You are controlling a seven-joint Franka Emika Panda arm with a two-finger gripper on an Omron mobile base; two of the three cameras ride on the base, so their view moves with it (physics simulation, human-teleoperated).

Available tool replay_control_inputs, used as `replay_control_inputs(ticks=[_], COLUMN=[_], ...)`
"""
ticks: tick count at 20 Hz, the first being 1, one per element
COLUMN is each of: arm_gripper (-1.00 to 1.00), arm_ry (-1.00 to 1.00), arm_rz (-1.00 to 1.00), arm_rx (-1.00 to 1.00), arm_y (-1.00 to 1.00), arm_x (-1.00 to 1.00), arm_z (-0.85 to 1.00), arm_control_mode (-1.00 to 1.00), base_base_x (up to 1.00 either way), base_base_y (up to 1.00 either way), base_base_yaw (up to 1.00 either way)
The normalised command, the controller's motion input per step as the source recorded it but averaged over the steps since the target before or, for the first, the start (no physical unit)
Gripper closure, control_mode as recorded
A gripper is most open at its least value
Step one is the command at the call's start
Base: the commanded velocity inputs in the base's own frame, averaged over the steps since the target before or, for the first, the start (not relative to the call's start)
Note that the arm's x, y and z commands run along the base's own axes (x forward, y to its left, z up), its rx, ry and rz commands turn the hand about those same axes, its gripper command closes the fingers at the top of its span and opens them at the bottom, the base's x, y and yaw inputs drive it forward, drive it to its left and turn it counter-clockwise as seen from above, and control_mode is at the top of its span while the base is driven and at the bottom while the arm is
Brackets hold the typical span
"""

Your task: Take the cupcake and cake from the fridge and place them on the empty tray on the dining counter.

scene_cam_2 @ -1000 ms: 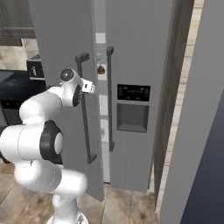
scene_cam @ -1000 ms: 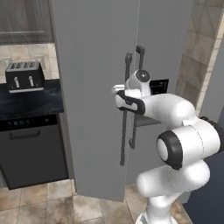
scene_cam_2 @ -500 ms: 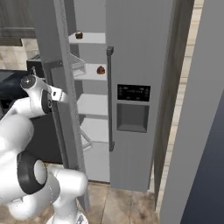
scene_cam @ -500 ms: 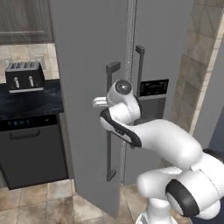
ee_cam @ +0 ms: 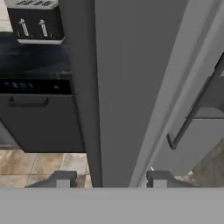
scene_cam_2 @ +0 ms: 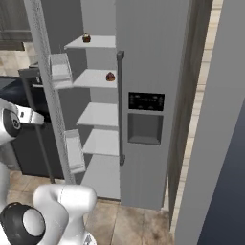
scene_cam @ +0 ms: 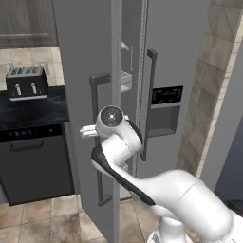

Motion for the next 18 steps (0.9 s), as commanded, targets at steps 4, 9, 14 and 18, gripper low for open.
replay_control_inputs(ticks=[4,9,14,18], arm_gripper=[-1.00,-1.00,-1.00,-1.00], arm_ry=[0.00,-0.01,-0.03,-0.14], arm_rz=[0.17,0.12,0.15,0.22], arm_rx=[0.00,0.00,0.00,0.00], arm_y=[-0.01,-0.49,-0.84,-0.90], arm_x=[-1.00,-1.00,-0.67,0.04], arm_z=[0.14,0.32,0.34,0.26], arm_control_mode=[-1.00,-1.00,-1.00,-1.00], base_base_x=[0.00,0.00,0.00,0.00], base_base_y=[0.00,0.00,0.00,0.00], base_base_yaw=[0.00,0.00,0.00,0.00])
